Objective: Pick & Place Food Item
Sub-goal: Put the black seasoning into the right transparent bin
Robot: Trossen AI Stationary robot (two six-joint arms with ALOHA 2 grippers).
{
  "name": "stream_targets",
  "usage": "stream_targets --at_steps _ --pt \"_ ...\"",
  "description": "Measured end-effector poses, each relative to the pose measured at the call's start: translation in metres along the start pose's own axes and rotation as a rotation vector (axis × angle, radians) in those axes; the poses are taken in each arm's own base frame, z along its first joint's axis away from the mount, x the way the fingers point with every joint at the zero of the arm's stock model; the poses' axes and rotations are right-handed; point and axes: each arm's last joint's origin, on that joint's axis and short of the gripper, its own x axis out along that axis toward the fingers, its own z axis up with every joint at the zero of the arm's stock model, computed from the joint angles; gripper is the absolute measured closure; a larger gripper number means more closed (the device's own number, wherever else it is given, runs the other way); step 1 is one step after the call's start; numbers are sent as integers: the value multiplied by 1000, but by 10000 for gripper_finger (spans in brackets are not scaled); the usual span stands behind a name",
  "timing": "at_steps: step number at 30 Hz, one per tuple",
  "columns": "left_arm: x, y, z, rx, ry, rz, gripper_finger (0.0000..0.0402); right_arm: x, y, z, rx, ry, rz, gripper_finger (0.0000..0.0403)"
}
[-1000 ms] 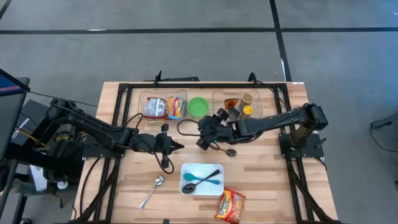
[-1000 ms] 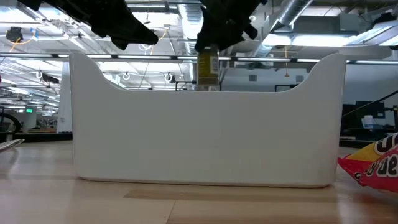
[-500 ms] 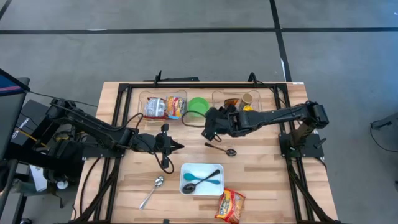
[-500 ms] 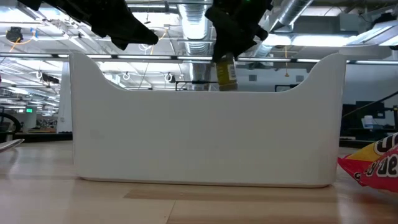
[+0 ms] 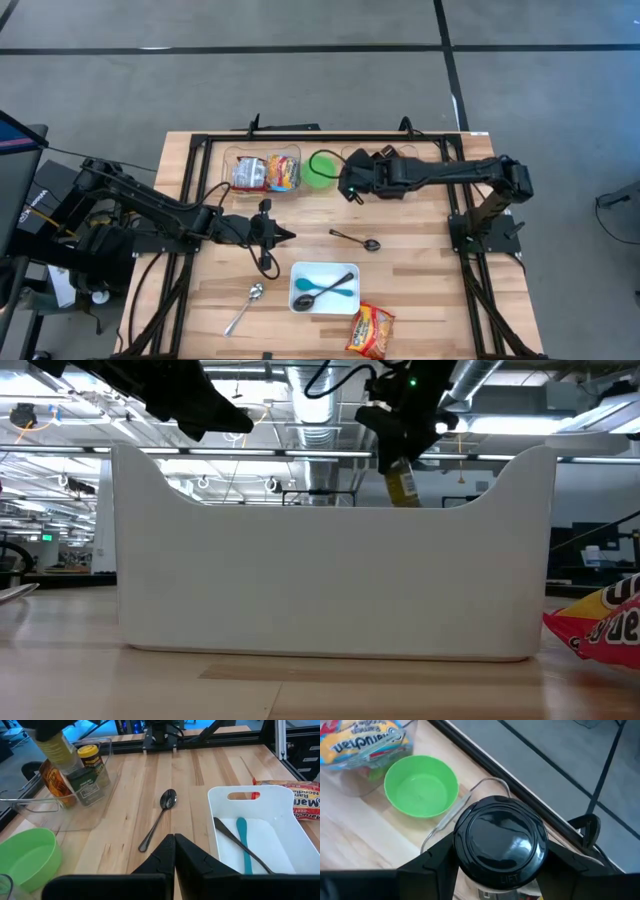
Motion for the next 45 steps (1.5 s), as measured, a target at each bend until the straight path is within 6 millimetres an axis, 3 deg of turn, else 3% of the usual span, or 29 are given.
stream_targets --at_steps 9,21,26,45 --pt "0 0 0 0 0 0 398 8 -6 6 43 -8 -12 201" --pt "0 0 0 0 0 0 398 46 -5 -9 97 -13 12 201" --pt "0 0 0 0 0 0 398 52 -2 -10 98 -40 54 201" --pt "0 0 0 0 0 0 398 97 -7 -44 173 -17 135 201"
